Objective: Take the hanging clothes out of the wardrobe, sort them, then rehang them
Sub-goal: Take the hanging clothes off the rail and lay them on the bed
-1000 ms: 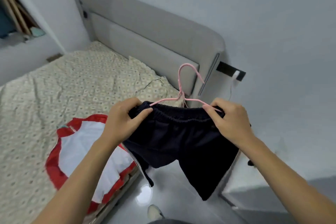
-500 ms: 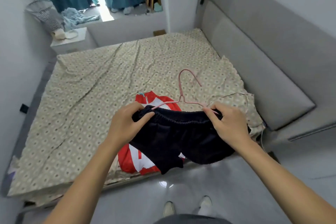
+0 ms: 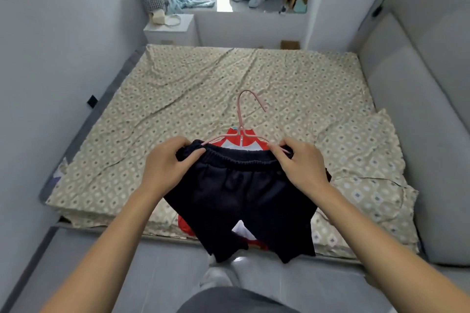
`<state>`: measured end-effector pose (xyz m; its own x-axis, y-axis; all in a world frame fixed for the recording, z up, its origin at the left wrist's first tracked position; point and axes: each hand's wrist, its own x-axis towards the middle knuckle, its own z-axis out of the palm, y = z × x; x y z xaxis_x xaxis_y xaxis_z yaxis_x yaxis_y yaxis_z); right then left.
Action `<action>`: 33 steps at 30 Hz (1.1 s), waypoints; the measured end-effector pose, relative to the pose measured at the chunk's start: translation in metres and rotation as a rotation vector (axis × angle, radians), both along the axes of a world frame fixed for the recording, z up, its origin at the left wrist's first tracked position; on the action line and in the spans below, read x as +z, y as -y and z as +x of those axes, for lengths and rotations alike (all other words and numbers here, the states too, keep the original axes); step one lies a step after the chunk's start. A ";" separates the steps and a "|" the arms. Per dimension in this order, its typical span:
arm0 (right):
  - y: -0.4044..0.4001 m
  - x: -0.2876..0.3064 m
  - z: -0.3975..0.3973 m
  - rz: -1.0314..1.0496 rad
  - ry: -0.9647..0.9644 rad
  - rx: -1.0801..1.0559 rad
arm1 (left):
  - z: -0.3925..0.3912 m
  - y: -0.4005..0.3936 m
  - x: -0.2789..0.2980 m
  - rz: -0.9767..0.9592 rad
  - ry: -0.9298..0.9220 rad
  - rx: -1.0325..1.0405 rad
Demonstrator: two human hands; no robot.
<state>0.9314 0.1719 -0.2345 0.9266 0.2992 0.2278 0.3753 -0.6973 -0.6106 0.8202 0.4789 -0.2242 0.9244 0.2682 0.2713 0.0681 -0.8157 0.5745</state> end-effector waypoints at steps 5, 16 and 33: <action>-0.037 -0.027 0.065 -0.086 -0.111 0.017 | 0.072 -0.040 -0.043 -0.025 -0.113 0.009; -0.075 -0.147 0.194 -0.121 -0.614 0.243 | 0.207 -0.093 -0.171 -0.060 -0.417 -0.059; -0.149 -0.274 0.318 -0.424 -0.400 0.228 | 0.283 -0.096 -0.269 0.145 -0.528 0.143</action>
<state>1.2492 0.3209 -0.5088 0.8180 0.4877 -0.3050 0.3428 -0.8391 -0.4223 1.1030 0.5745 -0.4935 0.9017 0.3956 -0.1744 0.4317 -0.8451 0.3154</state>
